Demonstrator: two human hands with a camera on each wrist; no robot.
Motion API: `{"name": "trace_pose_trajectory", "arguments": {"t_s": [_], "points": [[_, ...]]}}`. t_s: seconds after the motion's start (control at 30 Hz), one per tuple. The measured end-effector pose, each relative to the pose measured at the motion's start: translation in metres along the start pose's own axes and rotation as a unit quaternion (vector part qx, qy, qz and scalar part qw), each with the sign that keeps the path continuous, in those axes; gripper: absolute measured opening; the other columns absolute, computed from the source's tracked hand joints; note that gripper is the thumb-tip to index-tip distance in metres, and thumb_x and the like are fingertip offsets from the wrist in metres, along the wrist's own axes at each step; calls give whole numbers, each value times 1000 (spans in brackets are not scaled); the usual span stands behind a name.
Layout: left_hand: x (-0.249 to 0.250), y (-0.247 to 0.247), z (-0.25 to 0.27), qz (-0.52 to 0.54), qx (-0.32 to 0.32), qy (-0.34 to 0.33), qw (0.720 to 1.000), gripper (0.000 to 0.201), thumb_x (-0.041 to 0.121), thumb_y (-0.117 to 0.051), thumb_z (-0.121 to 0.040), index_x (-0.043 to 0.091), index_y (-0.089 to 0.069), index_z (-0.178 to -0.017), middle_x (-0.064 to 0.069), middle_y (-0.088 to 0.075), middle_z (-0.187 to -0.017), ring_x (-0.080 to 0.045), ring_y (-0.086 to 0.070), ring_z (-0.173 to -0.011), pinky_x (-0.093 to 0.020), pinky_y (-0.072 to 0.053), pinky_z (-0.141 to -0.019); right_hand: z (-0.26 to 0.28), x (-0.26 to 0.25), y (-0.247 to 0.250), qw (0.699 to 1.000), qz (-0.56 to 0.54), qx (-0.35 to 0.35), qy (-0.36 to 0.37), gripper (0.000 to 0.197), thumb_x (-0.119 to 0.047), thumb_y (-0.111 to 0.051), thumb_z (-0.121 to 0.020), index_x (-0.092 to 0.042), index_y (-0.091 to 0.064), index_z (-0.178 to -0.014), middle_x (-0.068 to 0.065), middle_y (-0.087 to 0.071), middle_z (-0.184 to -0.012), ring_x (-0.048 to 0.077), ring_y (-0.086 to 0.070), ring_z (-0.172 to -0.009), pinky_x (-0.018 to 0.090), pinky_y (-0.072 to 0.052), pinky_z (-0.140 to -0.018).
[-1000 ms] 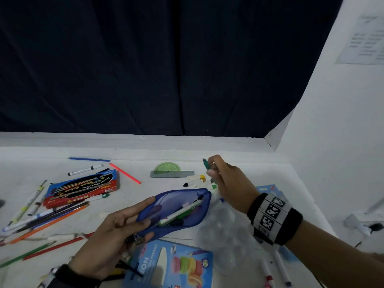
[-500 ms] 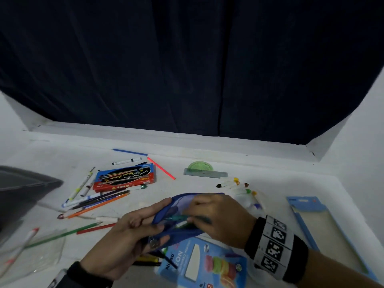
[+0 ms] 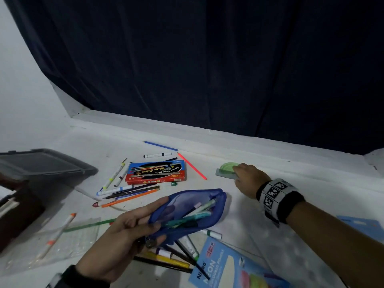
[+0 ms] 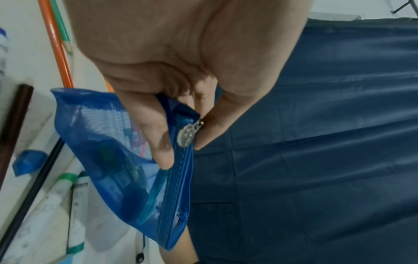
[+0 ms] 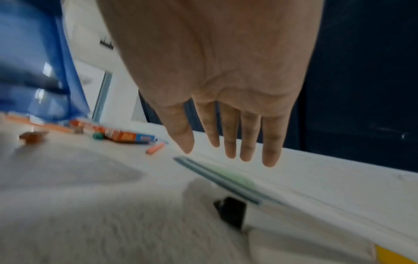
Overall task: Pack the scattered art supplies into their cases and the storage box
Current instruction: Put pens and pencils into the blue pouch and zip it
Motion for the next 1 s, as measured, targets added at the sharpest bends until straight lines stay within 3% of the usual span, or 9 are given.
{"name": "trace_pose_trajectory", "arguments": {"t_s": [0.17,0.33,0.47,0.53,0.6,0.67,0.8,0.87,1.0], "points": [[5,14,0,10,1,-8,1000,51,-16,-52,-85,13,-69,-123,-10,-69,-123,-27,-66,-113,-55,-34,-113,-2,-16,-10,992,126,-6,5,33,-10,-44,-94,-14,-57,-124,7,-52,-125,30,-56,-112,36,-49,-86],[11,29,0,15,-27,-11,999,51,-16,-51,-85,12,-68,-124,-11,-70,-122,-26,-67,-112,-40,-53,-94,3,-37,-12,990,132,18,45,30,-2,-47,-90,-12,-58,-116,6,-51,-119,29,-54,-109,36,-47,-81],[18,47,3,-6,-45,-10,999,51,-15,-53,-84,14,-67,-124,-11,-70,-121,-26,-66,-114,-36,-55,-91,10,-51,-3,994,54,70,69,30,3,-45,-87,-13,-59,-109,5,-50,-112,28,-54,-102,36,-45,-74],[21,57,5,-18,-51,-3,999,49,-14,-54,-85,14,-67,-124,-10,-70,-121,-27,-67,-113,-41,-53,-96,20,-66,7,988,-19,119,92,28,5,-48,-87,-14,-60,-103,3,-49,-105,28,-57,-87,36,-47,-69],[22,68,7,-30,-53,4,998,50,-13,-55,-86,15,-67,-125,-9,-70,-122,-28,-67,-113,-49,-48,-103,37,-90,23,968,-73,202,132,24,6,-55,-86,-14,-60,-98,0,-48,-97,24,-55,-75,36,-50,-65],[21,77,7,-40,-49,8,998,51,-14,-55,-86,16,-67,-125,-7,-70,-122,-26,-67,-112,-47,-50,-101,60,-120,41,940,-167,258,147,16,-1,-53,-92,-16,-57,-99,-2,-51,-96,18,-53,-77,32,-48,-68],[22,87,8,-35,-56,26,998,52,-18,-52,-85,15,-69,-121,-9,-71,-120,-27,-69,-109,-47,-51,-99,113,-181,66,867,-423,203,169,6,-14,-45,-101,-20,-48,-101,-2,-65,-91,16,-63,-87,34,-52,-78],[21,91,10,-18,-69,46,996,53,-19,-50,-85,14,-69,-121,-8,-72,-118,-26,-70,-106,-39,-56,-86,133,-205,63,842,-471,152,216,4,-15,-43,-103,-18,-47,-104,0,-67,-94,21,-66,-91,42,-52,-83],[19,94,16,-1,-107,61,992,49,-19,-49,-84,10,-73,-115,-13,-71,-118,-27,-70,-106,-34,-58,-79,142,-223,36,889,-366,59,271,9,-23,-40,-105,-24,-47,-110,0,-64,-100,13,-59,-90,36,-48,-81]]}}
Point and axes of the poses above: each hand's wrist, its own z-axis away from the middle knuckle, its own y-axis out of the back of the hand, x = y × z, the point moved 1 cm from there along -z, towards the middle knuckle
